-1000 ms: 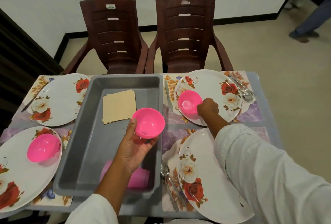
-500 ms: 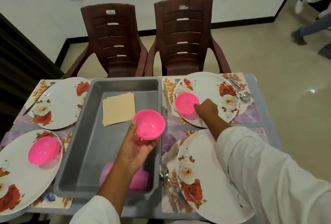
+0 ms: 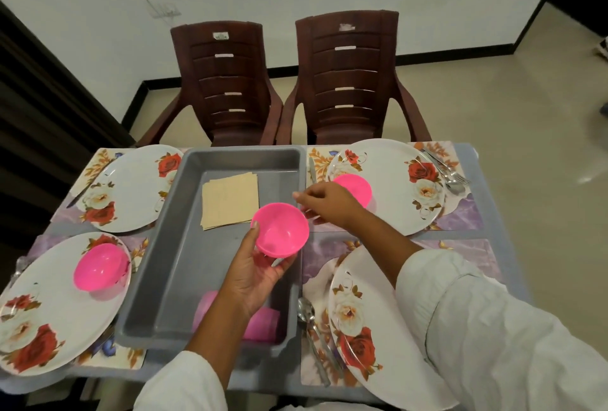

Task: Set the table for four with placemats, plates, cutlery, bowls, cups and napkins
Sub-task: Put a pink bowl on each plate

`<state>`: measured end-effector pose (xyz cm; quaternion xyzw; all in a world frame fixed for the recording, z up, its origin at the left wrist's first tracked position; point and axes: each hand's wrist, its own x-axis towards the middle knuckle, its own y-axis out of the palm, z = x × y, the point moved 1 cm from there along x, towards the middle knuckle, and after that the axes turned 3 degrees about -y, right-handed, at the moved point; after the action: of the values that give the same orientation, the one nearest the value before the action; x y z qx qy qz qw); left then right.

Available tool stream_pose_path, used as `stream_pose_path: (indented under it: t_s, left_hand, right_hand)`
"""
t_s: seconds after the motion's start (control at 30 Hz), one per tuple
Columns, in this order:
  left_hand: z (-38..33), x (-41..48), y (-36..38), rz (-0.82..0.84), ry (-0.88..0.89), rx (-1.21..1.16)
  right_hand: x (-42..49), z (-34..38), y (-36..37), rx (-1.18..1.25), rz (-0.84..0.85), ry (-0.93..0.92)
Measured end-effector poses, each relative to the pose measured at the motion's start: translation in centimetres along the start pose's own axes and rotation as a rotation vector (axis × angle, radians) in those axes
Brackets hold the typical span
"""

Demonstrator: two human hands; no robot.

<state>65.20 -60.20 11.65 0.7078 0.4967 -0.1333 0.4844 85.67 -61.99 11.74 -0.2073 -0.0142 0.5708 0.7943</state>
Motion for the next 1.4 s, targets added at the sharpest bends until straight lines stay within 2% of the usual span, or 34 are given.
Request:
stream_pose_path:
  t_s: [0.1,0.2,0.47,0.6,0.73,0.9,1.1,1.27,1.4]
  left_hand:
    - [-1.1,-0.6,-1.0,-0.019,0.036,-0.008]
    - [-3.1,-1.5,-2.4,-0.037,0.083,-0.002]
    - [-11.5,-1.8,-7.5,-0.106,0.223,0.064]
    - [-17.0,-0.4,-11.6,-0.191,0.295,0.073]
    - [-22.8,1.4,-16.1,-0.311,0.355,0.228]
    - [-29.8,4.9,-20.8,-0.452,0.381,0.321]
    - [-36.0,10.8,-24.8,-0.521,0.385,0.26]
    - [-39.2,15.5,-27.6,-0.664,0.307,0.336]
    - [-40.2,18.1,-28.6,-0.723,0.274,0.301]
  right_hand:
    - [0.1,2.0,2.2,-0.035,0.117,-0.026]
    - [0.8,4.0,4.5,-0.082,0.132,-0.042]
    - [4.7,8.9,13.0,-0.106,0.034,-0.042]
    - [7.8,11.8,18.9,-0.104,-0.02,-0.011]
    - [11.6,14.4,24.8,-0.081,-0.044,0.032]
    - [16.5,16.6,31.0,-0.071,-0.075,0.049]
    - [21.4,17.3,35.3,-0.135,-0.101,0.068]
    - [24.0,16.6,37.1,-0.232,-0.051,0.068]
    - [25.1,16.4,38.2,-0.322,0.0,0.067]
